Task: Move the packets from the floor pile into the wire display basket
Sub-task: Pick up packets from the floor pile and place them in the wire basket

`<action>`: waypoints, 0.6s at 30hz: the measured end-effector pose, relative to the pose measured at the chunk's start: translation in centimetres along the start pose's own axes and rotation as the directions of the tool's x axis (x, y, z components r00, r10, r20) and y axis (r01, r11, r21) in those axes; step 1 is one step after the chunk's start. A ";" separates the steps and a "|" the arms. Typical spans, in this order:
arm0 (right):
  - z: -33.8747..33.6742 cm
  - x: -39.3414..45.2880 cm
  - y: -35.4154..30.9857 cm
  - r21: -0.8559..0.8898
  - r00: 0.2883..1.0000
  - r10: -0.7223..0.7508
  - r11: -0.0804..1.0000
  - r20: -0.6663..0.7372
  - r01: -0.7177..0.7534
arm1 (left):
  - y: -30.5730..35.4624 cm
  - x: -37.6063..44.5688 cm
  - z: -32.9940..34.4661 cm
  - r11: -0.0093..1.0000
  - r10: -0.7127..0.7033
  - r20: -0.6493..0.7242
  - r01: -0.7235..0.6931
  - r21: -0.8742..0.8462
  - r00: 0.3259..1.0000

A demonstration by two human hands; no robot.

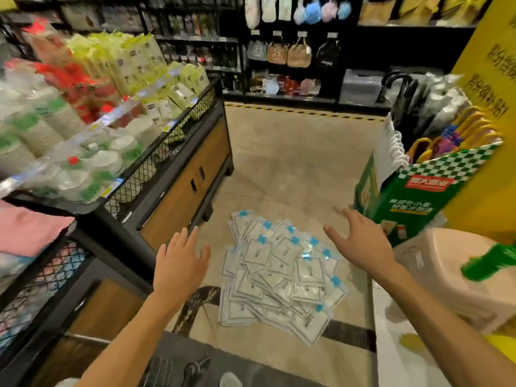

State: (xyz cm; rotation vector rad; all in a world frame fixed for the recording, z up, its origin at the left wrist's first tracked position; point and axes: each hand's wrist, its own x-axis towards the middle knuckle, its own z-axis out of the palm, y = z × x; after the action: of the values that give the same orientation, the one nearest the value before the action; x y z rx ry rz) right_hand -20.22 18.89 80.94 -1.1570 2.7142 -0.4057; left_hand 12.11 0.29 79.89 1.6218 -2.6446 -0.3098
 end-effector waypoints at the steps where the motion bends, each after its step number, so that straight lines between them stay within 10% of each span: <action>1: 0.3 0.9 0.5 -0.009 1.000 0.022 1.000 0.008 -0.022 | 0.4 1.4 0.4 1.000 0.014 0.009 -0.014 0.002 1.000; 18: 15.8 20.6 1.1 -0.154 0.941 0.306 0.946 0.141 -0.284 | -1.6 28.7 18.2 0.997 0.076 0.344 -0.077 -0.010 0.936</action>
State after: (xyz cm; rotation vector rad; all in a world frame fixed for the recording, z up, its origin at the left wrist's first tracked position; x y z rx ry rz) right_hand -31.06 1.77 64.71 -0.7492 2.7395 -0.0854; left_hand -1.93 -22.98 59.41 1.5875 -2.9482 -0.6426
